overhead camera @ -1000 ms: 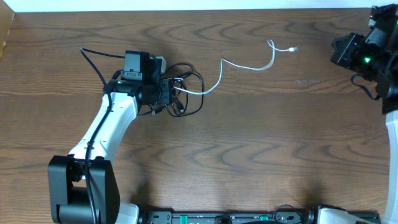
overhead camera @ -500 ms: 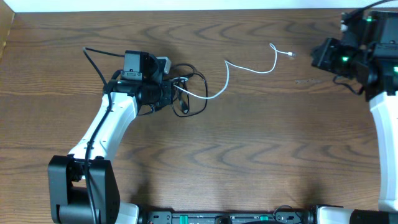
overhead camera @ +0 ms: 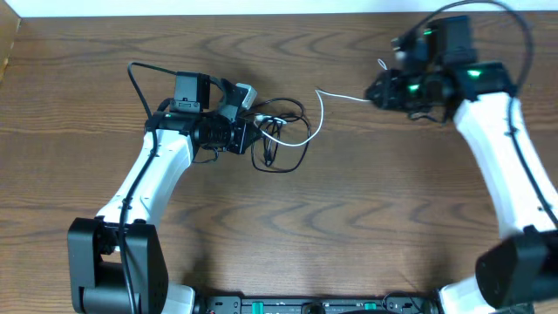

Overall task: Untangle cables
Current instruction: 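Move the right gripper to the bundle beside the left gripper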

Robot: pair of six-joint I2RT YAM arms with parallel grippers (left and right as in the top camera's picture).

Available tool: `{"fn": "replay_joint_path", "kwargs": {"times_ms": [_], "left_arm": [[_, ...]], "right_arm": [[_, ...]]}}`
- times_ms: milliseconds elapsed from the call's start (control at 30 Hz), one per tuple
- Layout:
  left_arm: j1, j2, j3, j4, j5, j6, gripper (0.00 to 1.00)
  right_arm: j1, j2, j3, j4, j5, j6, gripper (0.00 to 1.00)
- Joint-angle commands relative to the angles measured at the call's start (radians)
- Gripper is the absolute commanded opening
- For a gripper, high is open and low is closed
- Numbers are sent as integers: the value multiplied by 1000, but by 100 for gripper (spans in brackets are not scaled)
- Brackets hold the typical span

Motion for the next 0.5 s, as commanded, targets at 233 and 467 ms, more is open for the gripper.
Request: {"fn": "replay_joint_path", "kwargs": {"times_ms": [233,467], "left_arm": [[2,-11,-5,17,-80,-68,8],[2,-11,-5,18,-156,-95,10]], "right_arm": [[151,149,-1,107,-65,-35,45],[238,199,-1,264,-67,21,45]]}}
